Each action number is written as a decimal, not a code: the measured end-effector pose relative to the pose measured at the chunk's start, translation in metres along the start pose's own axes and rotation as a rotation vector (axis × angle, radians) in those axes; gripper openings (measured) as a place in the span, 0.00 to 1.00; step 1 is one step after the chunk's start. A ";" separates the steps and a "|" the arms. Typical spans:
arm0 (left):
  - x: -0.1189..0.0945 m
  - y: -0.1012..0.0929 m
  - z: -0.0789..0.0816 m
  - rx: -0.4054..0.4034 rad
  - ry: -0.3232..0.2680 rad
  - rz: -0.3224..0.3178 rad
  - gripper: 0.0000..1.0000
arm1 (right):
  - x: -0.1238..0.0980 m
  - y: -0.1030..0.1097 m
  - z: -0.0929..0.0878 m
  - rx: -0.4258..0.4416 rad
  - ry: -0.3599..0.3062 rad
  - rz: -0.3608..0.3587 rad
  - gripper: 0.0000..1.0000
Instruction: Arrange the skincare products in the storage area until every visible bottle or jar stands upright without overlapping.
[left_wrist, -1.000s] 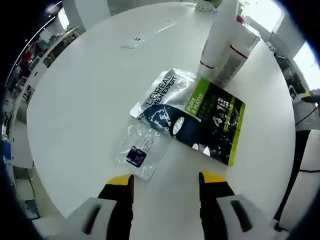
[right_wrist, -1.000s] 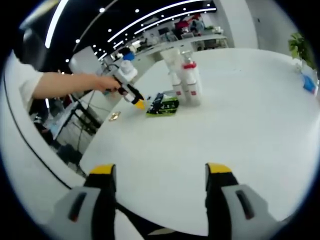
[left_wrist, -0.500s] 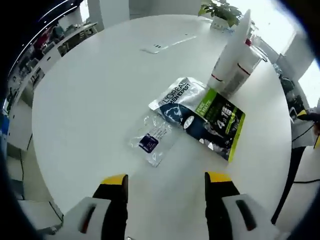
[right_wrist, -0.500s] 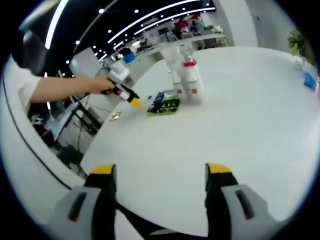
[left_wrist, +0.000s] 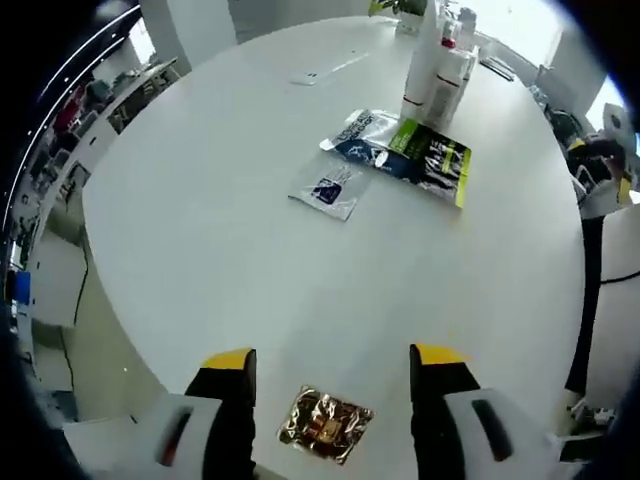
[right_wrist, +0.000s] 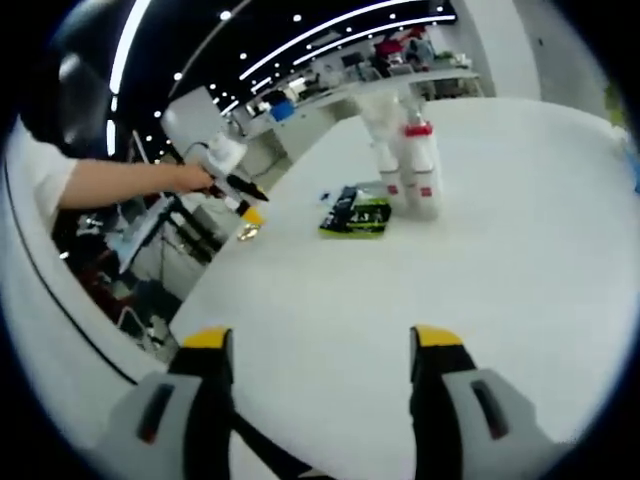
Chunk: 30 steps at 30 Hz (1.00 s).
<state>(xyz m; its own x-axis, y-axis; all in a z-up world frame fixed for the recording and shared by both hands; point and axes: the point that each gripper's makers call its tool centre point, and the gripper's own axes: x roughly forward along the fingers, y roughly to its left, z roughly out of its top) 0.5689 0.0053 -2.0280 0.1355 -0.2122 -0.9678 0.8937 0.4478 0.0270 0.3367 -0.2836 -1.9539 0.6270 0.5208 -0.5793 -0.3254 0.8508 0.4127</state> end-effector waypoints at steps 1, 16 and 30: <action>0.000 0.002 -0.012 0.024 0.029 0.000 0.64 | 0.002 0.001 -0.001 0.000 0.003 0.006 0.70; 0.012 0.001 -0.052 0.224 0.115 -0.058 0.58 | 0.001 -0.006 -0.001 0.025 0.006 -0.018 0.70; 0.017 0.002 -0.054 0.330 0.093 -0.110 0.51 | 0.002 -0.004 -0.004 0.028 0.013 -0.028 0.70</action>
<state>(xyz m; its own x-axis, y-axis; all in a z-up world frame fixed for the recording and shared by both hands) 0.5503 0.0495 -2.0573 0.0047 -0.1570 -0.9876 0.9928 0.1188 -0.0142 0.3363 -0.2851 -1.9600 0.6262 0.4978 -0.6001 -0.2875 0.8629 0.4158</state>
